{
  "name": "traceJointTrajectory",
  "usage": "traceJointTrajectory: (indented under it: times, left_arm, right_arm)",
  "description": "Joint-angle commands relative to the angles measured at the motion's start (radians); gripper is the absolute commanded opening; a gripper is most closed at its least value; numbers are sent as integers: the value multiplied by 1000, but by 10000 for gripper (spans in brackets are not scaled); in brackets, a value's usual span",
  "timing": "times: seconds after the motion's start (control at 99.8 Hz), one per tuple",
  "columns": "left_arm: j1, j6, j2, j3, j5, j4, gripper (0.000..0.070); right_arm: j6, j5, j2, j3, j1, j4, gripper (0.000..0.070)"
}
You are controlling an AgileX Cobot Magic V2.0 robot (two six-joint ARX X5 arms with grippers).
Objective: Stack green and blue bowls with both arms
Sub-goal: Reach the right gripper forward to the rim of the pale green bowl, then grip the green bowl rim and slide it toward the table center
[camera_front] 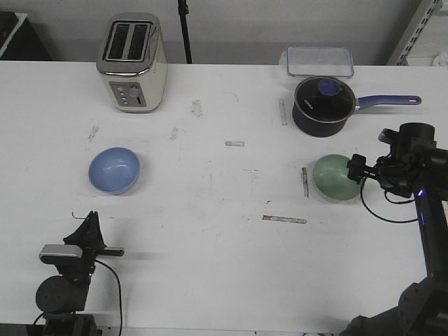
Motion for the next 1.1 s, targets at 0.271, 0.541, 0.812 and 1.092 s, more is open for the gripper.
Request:
traceJointTrajectory:
  times: [0.271,0.541,0.812,1.092]
  left_arm:
    - [-2,9,-2,-22,0,13,2]
    - [-2,9,-2,-22,0,13,2]
    - [-2,9,-2,-22,0,13,2]
    - [-2,9,-2,-22,0,13,2]
  right_arm:
    - [5,-20,119,19,-6,61,565]
    - [6,-21,176,7,-6,92,440]
    - [5,-21,182,6,-6,105,82]
    - [18,-36,188,6,-6,107,7]
